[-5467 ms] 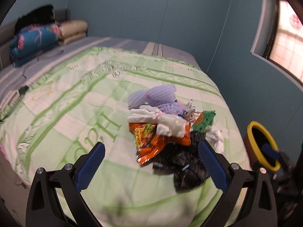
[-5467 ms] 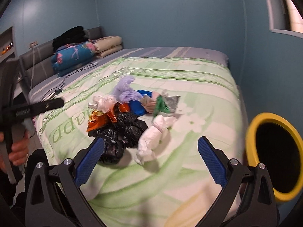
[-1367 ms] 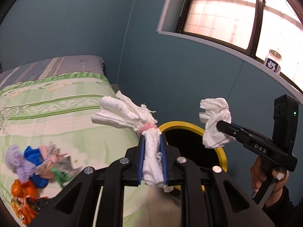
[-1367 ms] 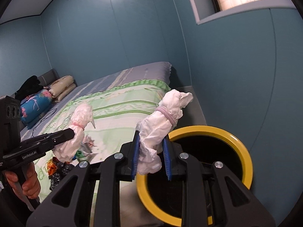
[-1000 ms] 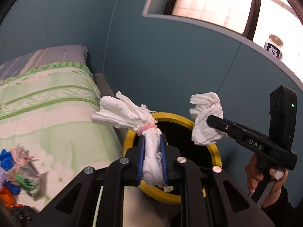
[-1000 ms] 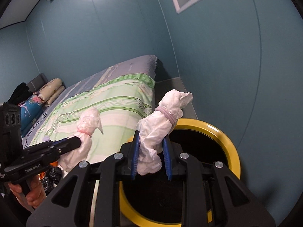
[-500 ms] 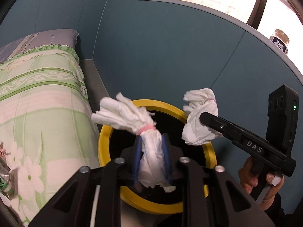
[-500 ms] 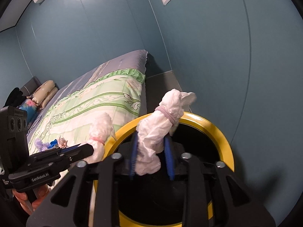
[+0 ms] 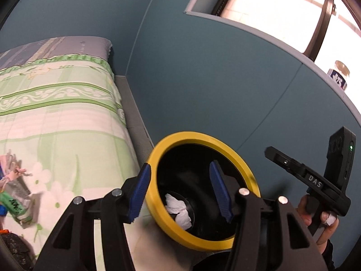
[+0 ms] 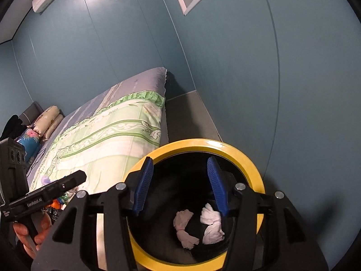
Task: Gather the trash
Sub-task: 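Open both tools to drop the tissues into the bin, then move both open tools back toward the trash pile on the bed, then grasp the orange snack wrapper with the left tool while the right tool grasps the green packet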
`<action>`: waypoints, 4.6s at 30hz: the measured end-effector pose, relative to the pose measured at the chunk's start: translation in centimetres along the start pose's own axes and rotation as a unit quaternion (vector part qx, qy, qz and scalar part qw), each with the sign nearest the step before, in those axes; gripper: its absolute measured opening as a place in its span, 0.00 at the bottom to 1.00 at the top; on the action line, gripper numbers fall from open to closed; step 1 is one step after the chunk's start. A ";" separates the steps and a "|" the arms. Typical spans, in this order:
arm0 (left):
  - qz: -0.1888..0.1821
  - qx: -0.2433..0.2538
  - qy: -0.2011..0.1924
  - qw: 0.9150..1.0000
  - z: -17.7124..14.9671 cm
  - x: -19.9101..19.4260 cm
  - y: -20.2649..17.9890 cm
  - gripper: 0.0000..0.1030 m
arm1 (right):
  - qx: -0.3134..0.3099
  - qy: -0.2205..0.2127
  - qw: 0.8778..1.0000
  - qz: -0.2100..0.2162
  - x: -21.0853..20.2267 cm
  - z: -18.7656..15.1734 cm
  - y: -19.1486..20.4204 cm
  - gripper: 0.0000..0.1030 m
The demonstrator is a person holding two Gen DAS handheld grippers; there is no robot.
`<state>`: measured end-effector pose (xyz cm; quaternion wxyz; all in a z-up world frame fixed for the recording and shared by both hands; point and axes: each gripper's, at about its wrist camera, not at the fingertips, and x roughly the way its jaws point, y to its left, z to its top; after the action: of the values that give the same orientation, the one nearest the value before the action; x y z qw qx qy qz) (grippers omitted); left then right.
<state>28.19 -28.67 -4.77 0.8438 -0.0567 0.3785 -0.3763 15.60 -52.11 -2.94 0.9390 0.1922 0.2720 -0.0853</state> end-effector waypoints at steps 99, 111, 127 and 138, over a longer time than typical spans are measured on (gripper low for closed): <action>0.152 -0.174 -0.025 0.973 -13.8 -19.1 27.3 0.35 | -0.242 0.196 0.941 0.134 18.2 -13.7 33.8 0.34; 0.146 -0.186 -0.030 0.971 -14.0 -19.9 27.6 0.09 | -0.243 0.168 0.945 0.143 16.6 -12.9 33.7 0.26; 0.166 -0.218 -0.079 0.959 -14.4 -24.9 28.3 0.09 | -0.207 0.136 0.953 0.174 13.2 -11.3 32.1 0.26; 0.192 -0.224 -0.120 0.948 -14.7 -29.3 27.0 0.09 | -0.192 0.100 0.955 0.203 9.5 -9.8 31.2 0.26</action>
<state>21.55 13.15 -7.91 0.9051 -0.2148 0.3523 -0.1029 27.16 -20.16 -5.91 0.9238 0.0675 0.3308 0.1806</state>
